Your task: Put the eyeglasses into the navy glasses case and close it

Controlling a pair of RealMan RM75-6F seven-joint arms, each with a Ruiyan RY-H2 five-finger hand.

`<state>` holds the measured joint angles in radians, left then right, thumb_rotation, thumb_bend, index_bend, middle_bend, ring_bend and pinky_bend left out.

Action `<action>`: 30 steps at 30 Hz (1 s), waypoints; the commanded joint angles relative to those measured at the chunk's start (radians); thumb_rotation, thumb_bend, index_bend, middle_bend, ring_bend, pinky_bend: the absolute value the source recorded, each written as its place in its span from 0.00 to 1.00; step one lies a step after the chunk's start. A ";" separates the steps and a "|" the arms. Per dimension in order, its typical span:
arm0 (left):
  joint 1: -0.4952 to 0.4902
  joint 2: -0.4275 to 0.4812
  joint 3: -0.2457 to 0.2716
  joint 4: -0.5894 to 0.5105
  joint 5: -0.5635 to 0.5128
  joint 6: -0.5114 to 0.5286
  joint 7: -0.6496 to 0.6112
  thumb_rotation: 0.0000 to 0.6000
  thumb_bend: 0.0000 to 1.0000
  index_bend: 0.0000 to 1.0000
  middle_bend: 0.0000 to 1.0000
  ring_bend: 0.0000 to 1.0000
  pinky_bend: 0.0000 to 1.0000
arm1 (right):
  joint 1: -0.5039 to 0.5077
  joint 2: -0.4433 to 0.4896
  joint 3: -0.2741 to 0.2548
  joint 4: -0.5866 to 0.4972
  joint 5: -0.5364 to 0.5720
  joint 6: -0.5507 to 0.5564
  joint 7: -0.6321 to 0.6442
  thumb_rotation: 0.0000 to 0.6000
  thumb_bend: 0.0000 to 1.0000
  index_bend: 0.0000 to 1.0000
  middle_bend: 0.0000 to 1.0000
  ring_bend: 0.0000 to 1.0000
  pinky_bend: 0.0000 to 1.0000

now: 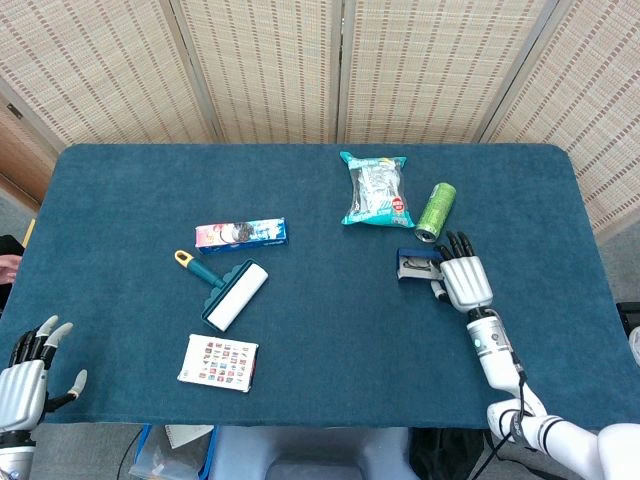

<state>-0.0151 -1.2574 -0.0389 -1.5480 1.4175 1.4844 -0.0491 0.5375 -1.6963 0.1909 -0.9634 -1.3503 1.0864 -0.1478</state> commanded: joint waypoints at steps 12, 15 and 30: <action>0.004 -0.001 -0.001 0.005 -0.005 -0.002 -0.004 1.00 0.33 0.14 0.05 0.06 0.00 | 0.115 -0.078 0.064 0.192 0.081 -0.129 -0.021 1.00 0.45 0.19 0.13 0.00 0.00; 0.006 -0.002 -0.001 0.007 -0.008 -0.001 -0.006 1.00 0.33 0.14 0.05 0.06 0.00 | 0.136 -0.100 0.068 0.239 0.094 -0.158 -0.032 1.00 0.45 0.11 0.09 0.00 0.00; 0.014 0.000 -0.002 0.012 -0.018 -0.005 -0.009 1.00 0.33 0.14 0.05 0.06 0.00 | 0.187 -0.165 0.066 0.410 0.115 -0.223 -0.042 1.00 0.45 0.04 0.02 0.00 0.00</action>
<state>-0.0012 -1.2575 -0.0409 -1.5357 1.3992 1.4798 -0.0578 0.7208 -1.8563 0.2567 -0.5614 -1.2376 0.8686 -0.1898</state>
